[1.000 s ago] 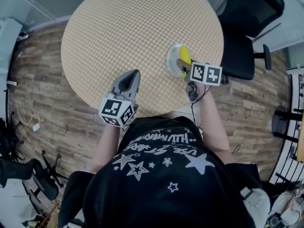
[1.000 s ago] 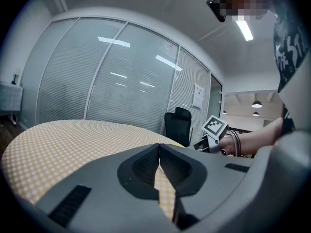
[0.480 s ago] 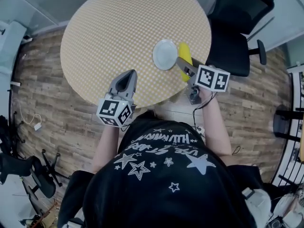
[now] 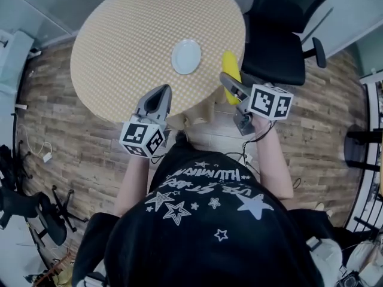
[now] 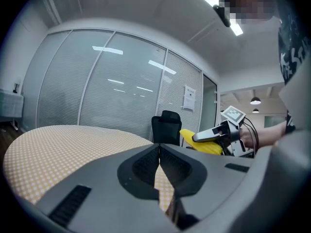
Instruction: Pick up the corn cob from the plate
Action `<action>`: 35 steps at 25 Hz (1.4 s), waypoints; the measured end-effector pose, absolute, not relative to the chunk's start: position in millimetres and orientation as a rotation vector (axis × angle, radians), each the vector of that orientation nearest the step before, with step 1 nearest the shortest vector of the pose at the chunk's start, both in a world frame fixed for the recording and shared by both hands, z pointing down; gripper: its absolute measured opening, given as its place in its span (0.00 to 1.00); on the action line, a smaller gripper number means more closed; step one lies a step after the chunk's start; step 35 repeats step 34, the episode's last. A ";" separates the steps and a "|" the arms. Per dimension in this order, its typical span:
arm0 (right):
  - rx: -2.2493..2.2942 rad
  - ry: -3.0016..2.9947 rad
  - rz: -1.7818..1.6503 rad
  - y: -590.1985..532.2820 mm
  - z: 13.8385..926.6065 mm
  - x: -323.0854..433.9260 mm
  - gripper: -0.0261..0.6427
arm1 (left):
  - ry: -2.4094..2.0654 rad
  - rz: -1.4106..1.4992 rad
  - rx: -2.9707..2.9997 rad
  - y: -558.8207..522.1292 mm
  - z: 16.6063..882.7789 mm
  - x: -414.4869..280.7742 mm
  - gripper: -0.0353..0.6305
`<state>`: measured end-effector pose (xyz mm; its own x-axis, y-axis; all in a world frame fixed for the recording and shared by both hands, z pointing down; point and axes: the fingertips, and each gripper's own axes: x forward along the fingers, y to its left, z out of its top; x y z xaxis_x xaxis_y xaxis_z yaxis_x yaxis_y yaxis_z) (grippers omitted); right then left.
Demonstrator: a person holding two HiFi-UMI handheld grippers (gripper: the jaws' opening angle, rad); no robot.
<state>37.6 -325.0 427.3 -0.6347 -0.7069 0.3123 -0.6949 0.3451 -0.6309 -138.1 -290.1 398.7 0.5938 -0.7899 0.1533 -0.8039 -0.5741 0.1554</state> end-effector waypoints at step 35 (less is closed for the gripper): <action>-1.131 2.681 -1.195 -175.3 425.2 114.2 0.42 | -1.465 0.069 2.541 -133.5 392.0 -43.8 0.06</action>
